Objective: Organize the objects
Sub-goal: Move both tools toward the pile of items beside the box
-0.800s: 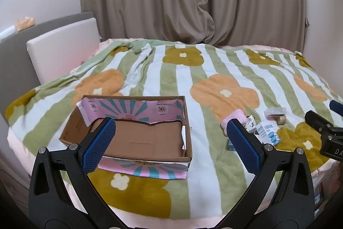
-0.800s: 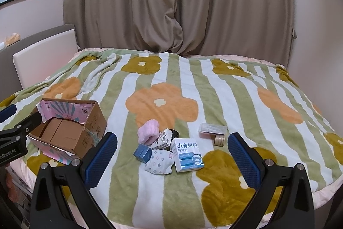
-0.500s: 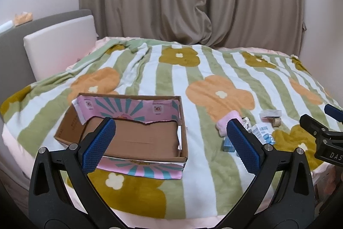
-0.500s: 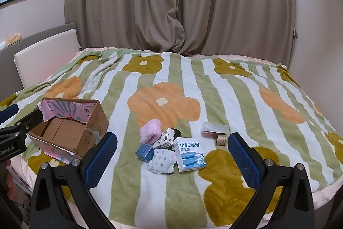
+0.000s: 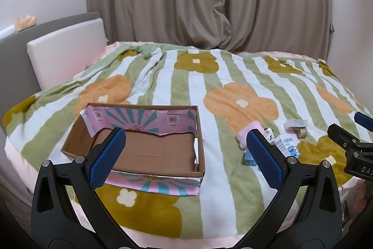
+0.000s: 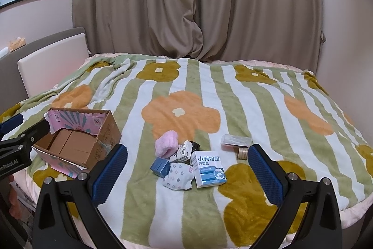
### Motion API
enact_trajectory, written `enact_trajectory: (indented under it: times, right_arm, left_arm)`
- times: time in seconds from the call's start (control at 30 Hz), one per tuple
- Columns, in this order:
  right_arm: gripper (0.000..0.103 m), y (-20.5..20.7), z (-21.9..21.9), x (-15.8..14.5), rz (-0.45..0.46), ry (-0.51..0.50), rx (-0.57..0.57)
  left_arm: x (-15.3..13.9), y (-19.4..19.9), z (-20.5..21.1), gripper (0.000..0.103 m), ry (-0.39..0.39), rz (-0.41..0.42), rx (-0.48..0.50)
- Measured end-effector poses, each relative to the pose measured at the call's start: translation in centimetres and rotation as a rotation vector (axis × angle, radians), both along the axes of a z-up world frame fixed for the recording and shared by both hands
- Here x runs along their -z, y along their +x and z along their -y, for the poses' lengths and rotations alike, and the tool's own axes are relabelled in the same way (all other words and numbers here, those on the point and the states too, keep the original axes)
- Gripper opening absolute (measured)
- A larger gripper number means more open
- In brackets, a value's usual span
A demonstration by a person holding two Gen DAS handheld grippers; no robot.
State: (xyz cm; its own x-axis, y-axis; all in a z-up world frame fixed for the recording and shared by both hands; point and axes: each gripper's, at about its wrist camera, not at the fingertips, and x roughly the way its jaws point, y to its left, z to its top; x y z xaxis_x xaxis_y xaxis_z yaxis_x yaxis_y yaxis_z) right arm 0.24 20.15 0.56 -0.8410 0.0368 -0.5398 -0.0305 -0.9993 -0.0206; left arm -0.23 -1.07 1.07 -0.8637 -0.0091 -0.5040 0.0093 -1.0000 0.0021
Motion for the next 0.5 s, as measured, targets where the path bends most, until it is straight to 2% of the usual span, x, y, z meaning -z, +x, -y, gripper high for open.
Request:
enact_trajectory:
  times: [0.5]
  right_arm:
    - [0.103, 0.15, -0.12, 0.17, 0.002, -0.002, -0.004]
  left_arm:
    - [0.20, 0.26, 0.47, 0.103, 0.003, 0.005, -0.006]
